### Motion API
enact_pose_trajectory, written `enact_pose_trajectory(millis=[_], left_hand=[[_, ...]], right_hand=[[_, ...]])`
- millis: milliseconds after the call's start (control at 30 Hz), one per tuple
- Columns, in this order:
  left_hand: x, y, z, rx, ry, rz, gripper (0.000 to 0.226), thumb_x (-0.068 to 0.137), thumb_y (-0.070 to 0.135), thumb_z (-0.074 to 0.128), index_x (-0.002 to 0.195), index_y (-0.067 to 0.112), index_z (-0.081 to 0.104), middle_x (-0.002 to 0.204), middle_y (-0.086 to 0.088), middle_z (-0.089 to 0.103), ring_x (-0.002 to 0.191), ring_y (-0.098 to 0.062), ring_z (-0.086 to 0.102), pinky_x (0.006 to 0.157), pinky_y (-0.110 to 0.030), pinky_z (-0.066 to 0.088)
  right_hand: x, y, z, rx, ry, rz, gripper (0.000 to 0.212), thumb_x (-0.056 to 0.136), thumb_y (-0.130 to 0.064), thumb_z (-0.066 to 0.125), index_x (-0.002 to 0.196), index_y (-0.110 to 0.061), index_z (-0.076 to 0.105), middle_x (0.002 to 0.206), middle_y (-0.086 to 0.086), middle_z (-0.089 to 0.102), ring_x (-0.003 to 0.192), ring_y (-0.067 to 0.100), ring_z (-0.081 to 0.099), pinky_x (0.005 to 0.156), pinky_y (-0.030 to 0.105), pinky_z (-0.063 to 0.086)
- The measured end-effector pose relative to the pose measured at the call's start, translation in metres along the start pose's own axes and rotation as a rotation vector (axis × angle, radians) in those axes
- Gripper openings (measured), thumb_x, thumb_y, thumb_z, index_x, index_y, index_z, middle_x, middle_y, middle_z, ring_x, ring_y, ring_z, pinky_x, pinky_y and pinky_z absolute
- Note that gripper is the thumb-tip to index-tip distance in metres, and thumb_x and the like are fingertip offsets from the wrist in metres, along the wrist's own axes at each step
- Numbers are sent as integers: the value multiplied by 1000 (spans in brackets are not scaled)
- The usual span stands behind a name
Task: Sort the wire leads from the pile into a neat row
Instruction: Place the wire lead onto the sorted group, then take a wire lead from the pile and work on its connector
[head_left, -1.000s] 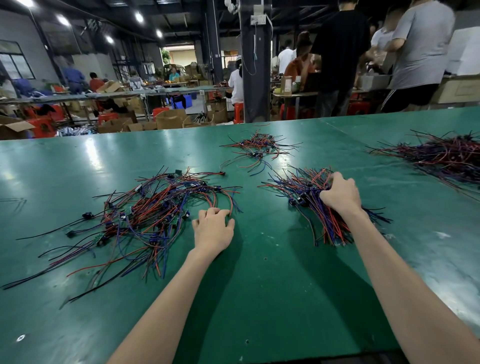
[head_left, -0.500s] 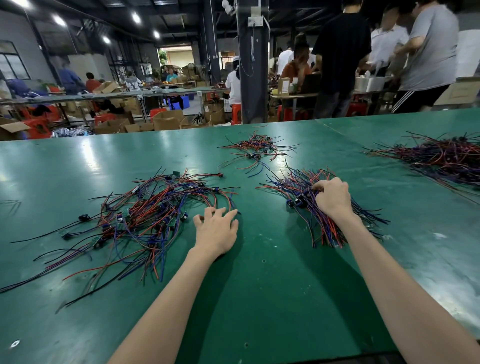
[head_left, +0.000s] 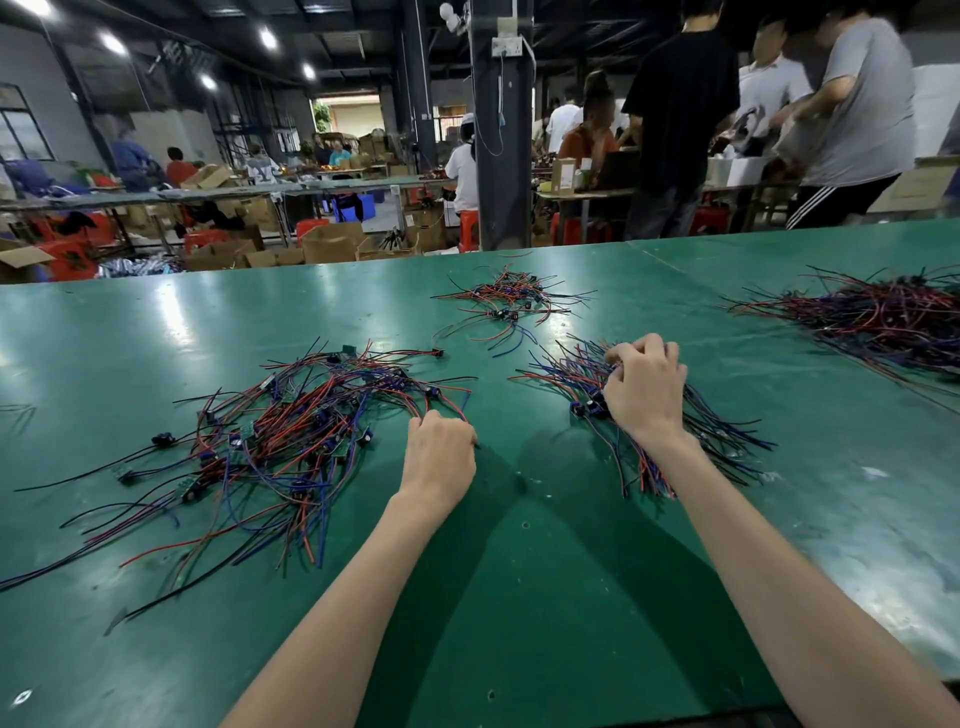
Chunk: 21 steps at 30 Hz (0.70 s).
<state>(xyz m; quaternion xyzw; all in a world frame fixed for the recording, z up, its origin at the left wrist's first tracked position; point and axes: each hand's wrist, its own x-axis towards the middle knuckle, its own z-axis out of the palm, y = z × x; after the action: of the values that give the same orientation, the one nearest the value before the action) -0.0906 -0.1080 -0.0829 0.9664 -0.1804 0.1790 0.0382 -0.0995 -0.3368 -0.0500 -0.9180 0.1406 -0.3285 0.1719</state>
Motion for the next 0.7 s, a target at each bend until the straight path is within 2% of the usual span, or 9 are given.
enact_pose_trajectory(millis=[67,133,267,333,400,467,567,633,700], left_hand=[[-4,5,-9,-117,-7,-13,31,86,9,51,106,17,73,103,-3,72,102,-25,58,93,-32,40],[-11,12,-20,-283,-34,-30,27,76,11,56,93,20,76,95,-1,74,94,-25,64,86,-31,49],[-21,25,-33,-663,-307,12,9,65,23,59,64,21,68,71,-1,71,71,-18,64,71,-31,53],[-21,30,-36,-866,-397,2,15,68,26,56,61,18,66,61,-4,70,61,-14,62,68,-32,52],[-18,29,-35,-948,-381,-56,18,76,20,56,62,20,66,57,-5,69,54,-10,58,62,-29,49],[-15,25,-31,-937,-319,-114,20,81,14,54,66,20,67,57,-5,69,48,-7,51,60,-26,46],[-13,17,-24,-789,-212,-140,18,80,13,54,79,18,71,69,-2,72,64,-11,59,69,-25,50],[-14,14,-17,-561,-165,-82,21,83,18,55,97,19,71,92,-1,72,91,-20,60,83,-30,49],[-15,14,-9,-358,-157,34,33,88,25,53,119,21,62,117,-1,62,113,-23,48,97,-34,40]], right_hand=[[-2,-6,2,58,61,-55,26,86,0,52,104,-7,70,105,14,57,105,31,43,91,43,36],[-5,-13,4,113,81,-99,24,86,1,52,96,-6,72,99,13,60,102,30,45,88,40,35],[-13,-24,12,201,21,-144,24,85,1,51,90,-8,73,95,12,63,99,30,49,88,39,39],[-16,-28,17,217,-75,-143,23,86,-2,51,93,-9,73,98,13,64,101,32,52,89,41,42],[-19,-31,25,199,-251,-122,21,90,-16,55,104,-9,69,106,14,63,104,33,55,91,41,44],[-24,-35,33,151,-451,-102,37,91,-34,59,118,-9,63,116,13,59,110,31,54,96,40,43],[-33,-37,42,75,-538,-169,43,89,-40,61,120,-10,62,117,15,56,112,31,52,96,38,43],[-36,-38,45,94,-514,-203,34,89,-34,62,111,-9,68,110,16,58,106,32,54,91,35,44],[-36,-41,45,143,-477,-179,28,90,-29,61,100,-5,71,105,17,63,100,31,58,85,34,45]])
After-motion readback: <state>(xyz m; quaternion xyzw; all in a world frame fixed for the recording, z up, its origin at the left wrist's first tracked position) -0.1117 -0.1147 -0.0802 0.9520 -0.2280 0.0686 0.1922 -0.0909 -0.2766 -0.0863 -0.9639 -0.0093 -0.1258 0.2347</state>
